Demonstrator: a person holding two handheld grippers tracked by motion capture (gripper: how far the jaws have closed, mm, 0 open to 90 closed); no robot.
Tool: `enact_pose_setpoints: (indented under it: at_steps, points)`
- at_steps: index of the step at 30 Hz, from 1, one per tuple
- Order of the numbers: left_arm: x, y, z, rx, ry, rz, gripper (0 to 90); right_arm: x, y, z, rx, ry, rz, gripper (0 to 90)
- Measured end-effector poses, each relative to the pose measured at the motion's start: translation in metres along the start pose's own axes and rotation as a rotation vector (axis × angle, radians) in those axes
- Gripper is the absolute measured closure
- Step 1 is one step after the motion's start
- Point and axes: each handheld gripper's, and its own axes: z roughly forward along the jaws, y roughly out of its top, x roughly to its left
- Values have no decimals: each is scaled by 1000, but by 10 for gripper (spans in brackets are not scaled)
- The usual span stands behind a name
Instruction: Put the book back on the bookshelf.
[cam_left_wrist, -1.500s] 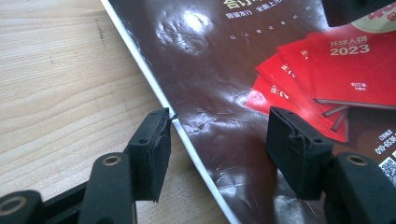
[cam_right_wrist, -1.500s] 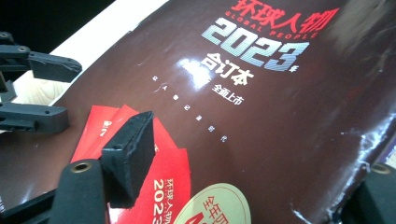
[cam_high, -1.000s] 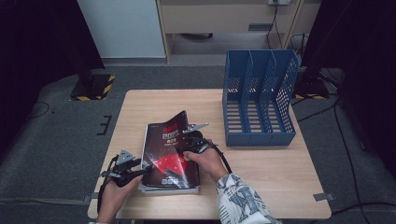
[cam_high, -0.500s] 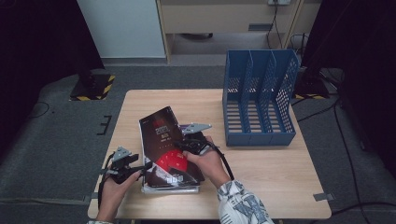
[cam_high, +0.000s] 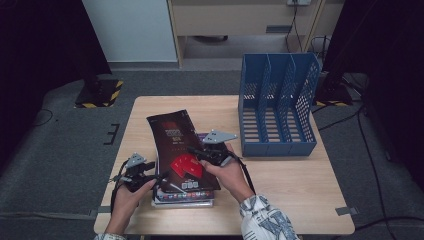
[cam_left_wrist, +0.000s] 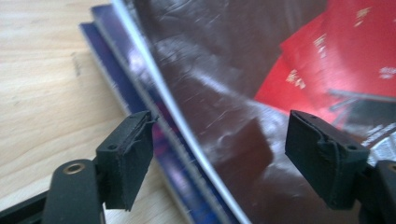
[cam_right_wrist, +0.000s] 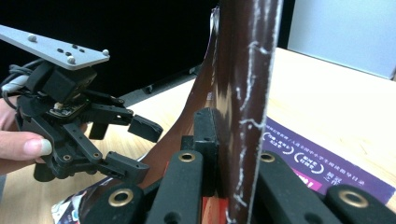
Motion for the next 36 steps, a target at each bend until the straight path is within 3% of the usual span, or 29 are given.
enact_pose_setpoints:
  at_steps: [3,7,11,14,18,23,27,36]
  points:
    - [1,1,0,2,-6,16,251,3,2,-1,-10,5,-12,869]
    - [9,1,-1,-10,-35,-10,258,6,5,-3,-34,16,-24,870]
    - [13,3,3,-23,-97,-34,376,6,7,-3,-53,26,-27,870]
    - [15,5,7,-8,-109,-37,431,7,6,-5,-59,33,-36,870]
    - [21,9,7,-18,-133,-74,595,5,5,-10,-64,26,-41,870]
    - [19,15,14,22,-112,-54,720,0,3,-14,-60,17,-36,870]
    - [20,16,10,30,-91,-40,815,0,3,-15,-62,19,-37,870]
    - [16,19,7,21,-65,-16,847,0,4,-18,-58,30,-41,867]
